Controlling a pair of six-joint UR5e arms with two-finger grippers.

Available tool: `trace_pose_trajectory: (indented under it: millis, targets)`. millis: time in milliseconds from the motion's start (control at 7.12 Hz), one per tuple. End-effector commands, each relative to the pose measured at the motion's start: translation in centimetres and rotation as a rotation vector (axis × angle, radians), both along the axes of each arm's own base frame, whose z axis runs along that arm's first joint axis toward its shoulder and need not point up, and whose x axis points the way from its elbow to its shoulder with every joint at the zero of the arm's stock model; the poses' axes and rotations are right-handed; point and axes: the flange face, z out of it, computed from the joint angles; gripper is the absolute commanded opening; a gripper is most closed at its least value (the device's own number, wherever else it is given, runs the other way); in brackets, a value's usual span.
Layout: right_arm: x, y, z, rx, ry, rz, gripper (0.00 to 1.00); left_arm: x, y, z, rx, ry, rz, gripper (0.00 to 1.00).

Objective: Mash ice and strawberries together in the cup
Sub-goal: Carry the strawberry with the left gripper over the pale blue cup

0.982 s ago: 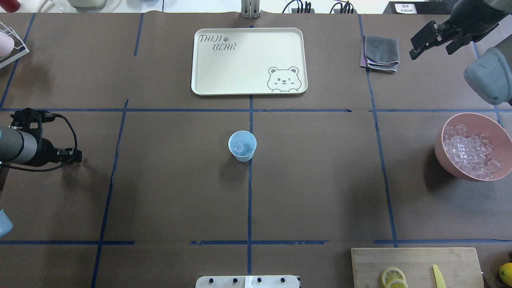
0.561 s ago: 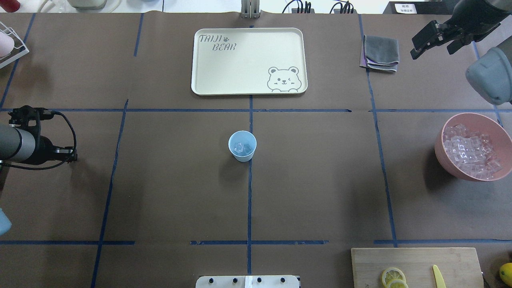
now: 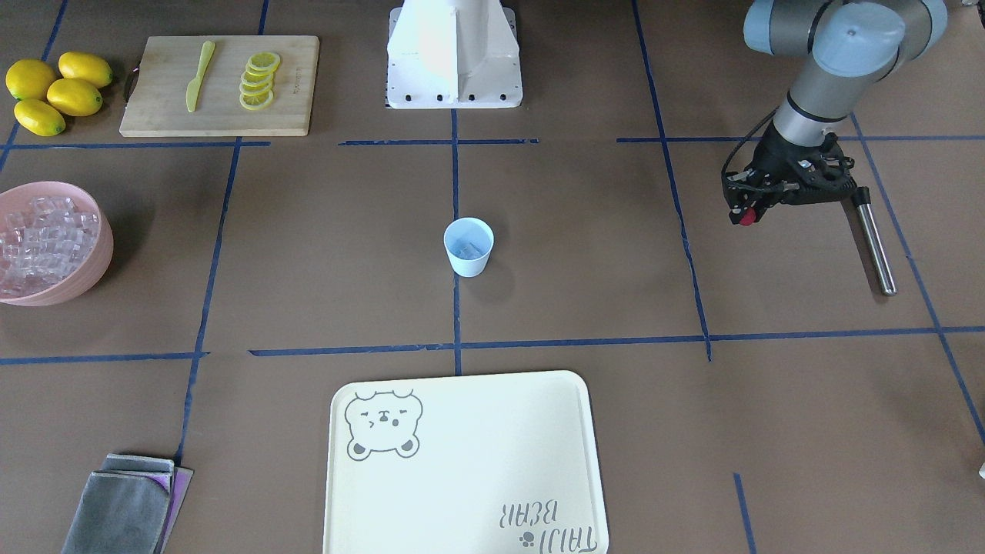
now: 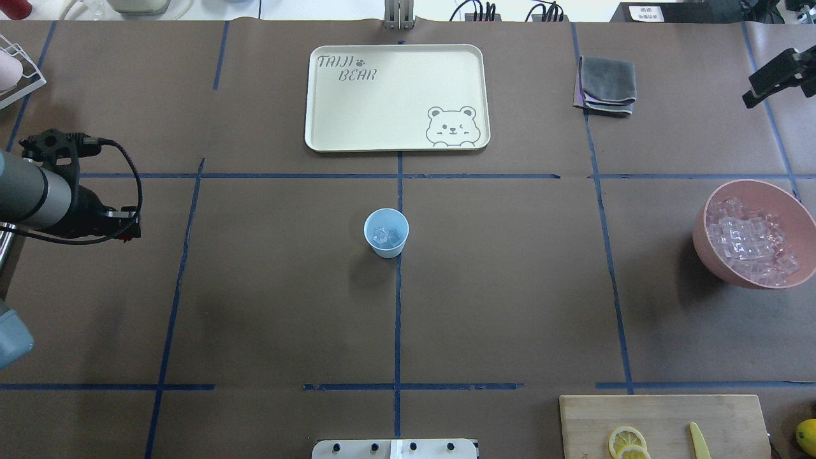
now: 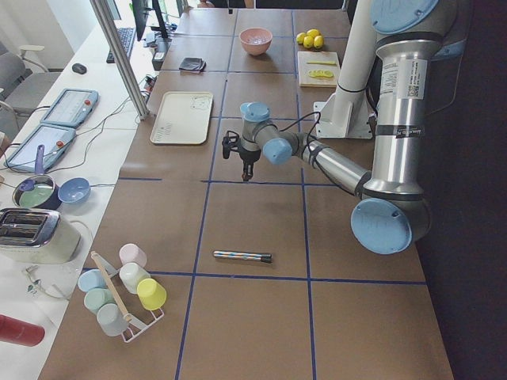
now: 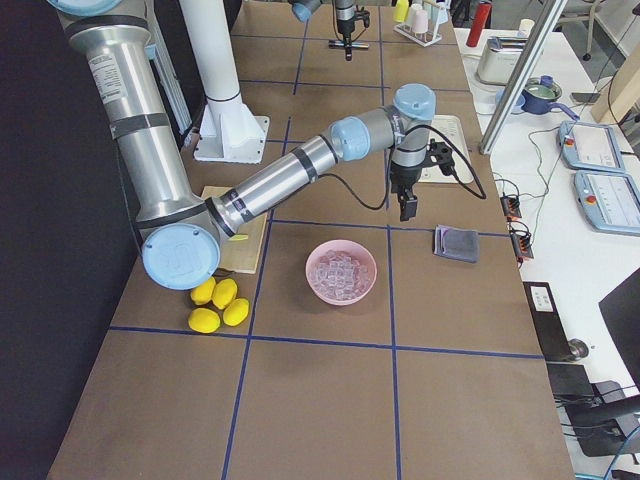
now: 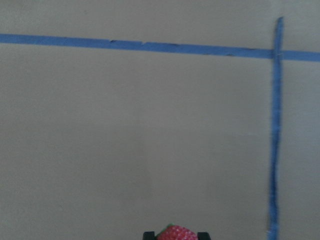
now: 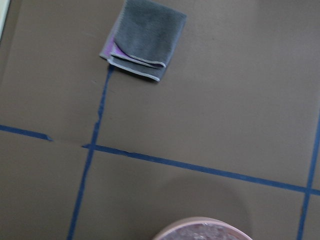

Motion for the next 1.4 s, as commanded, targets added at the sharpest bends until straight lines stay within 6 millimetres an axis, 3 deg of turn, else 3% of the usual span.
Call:
trace_pose_trajectory:
  millis: [0, 140, 281, 561, 702, 842, 982, 1263]
  targets:
    - [6.4, 3.1, 7.2, -0.028, 0.005, -0.016, 1.00, 4.8, -2.6, -13.1, -0.079, 0.049, -0.047, 0.00]
    - [7.3, 4.6, 10.1, -0.024, -0.004, -0.020, 1.00, 7.8, -3.2, -16.4, -0.104, 0.084, -0.050, 0.00]
    - [8.3, 6.1, 13.6, -0.005, -0.005, -0.001, 1.00, 10.0, -4.0, -18.2, -0.129, 0.108, -0.069, 0.00]
    - [11.1, 7.8, 21.9, 0.019, -0.016, 0.053, 1.00, 14.6, -5.8, -24.2, -0.111, 0.146, -0.049, 0.00]
    - [12.5, 8.6, 23.8, 0.011, -0.075, 0.080, 1.00, 18.3, -6.3, -26.8, -0.148, 0.166, -0.060, 0.00]
    - [13.5, 8.9, 23.8, 0.007, -0.136, 0.093, 1.00, 21.3, -6.8, -27.4, -0.151, 0.195, -0.059, 0.00]
    - [13.6, 8.8, 23.5, 0.009, -0.138, 0.097, 1.00, 23.4, -6.1, -26.7, -0.153, 0.205, -0.042, 0.00]
    - [13.7, 8.3, 23.1, 0.008, -0.139, 0.100, 1.00, 24.6, -5.7, -25.8, -0.161, 0.192, -0.031, 0.00]
